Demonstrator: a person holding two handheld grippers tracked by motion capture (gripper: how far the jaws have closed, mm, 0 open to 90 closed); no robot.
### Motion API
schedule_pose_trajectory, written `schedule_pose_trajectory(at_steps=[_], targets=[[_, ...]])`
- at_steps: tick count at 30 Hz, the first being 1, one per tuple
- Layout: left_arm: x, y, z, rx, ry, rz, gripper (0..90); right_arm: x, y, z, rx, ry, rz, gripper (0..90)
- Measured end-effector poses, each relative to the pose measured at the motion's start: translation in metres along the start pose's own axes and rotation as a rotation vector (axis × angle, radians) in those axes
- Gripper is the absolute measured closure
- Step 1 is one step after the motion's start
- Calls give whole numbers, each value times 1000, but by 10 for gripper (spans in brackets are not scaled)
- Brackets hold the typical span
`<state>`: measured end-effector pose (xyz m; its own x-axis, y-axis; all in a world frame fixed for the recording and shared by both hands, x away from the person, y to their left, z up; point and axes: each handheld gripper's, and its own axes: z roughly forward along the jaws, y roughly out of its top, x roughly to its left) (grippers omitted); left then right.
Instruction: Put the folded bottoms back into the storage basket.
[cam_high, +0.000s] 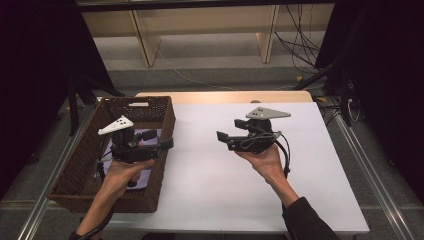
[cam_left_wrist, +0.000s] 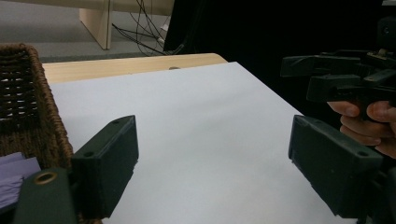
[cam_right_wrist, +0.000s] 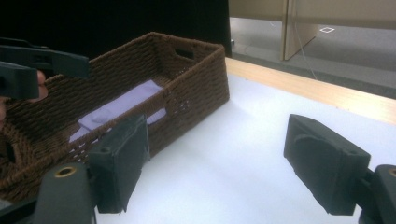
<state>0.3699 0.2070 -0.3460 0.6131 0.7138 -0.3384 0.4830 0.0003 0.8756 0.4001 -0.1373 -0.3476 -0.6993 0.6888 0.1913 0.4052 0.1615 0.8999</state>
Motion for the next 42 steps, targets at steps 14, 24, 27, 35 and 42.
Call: schedule_pose_trajectory(at_steps=[14,24,27,35,42], targets=[[-16,-10,16,23,-27,27,160,-5,-22,-23,-25,-27,8,229],[-24,-16,22,29,-44,43,160,-4,-32,-36,-42,-27,4,229],[-27,-19,25,31,-55,53,158,-4,-35,-40,-51,-23,4,223],[-35,-26,32,34,-71,69,155,-2,-45,-49,-52,-26,-9,188],[-41,-31,35,29,-80,87,154,2,-51,-54,-57,-36,-26,179]])
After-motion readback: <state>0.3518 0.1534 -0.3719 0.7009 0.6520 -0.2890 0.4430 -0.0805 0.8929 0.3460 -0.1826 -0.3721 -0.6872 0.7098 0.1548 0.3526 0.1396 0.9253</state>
